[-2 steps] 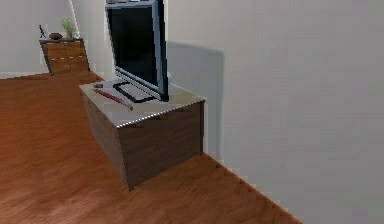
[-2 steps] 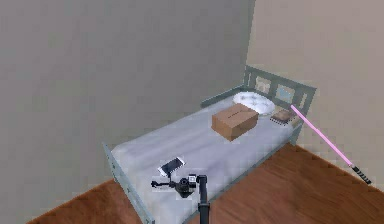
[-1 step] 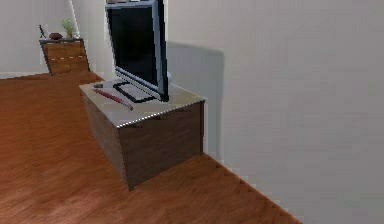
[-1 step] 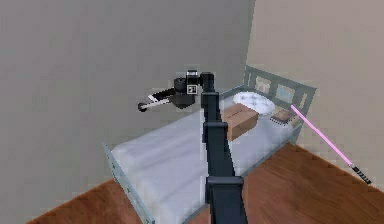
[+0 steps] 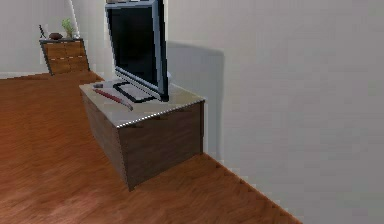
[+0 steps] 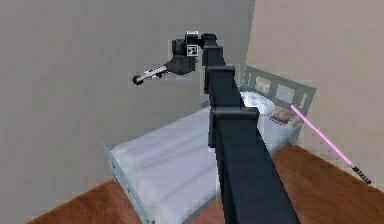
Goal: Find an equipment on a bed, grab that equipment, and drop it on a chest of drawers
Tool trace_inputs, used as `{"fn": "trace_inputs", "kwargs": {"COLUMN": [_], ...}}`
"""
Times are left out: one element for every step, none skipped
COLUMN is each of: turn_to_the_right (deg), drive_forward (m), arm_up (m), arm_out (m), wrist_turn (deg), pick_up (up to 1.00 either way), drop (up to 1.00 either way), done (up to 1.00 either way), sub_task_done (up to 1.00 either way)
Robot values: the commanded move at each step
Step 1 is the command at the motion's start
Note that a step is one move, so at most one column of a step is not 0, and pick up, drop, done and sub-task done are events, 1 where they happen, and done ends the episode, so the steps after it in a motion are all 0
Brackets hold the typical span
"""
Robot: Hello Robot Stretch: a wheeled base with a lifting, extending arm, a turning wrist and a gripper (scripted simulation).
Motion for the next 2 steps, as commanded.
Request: {"fn": "trace_inputs", "kwargs": {"turn_to_the_right": [0.0, 0.0], "drive_forward": [0.00, 0.00], "arm_up": [0.00, 0.00], "arm_out": [0.00, 0.00], "wrist_turn": [-45.0, -42.0], "pick_up": [0.00, 0.00], "drop": [0.00, 0.00], "done": [0.00, 0.00], "sub_task_done": [0.00, 0.00]}}
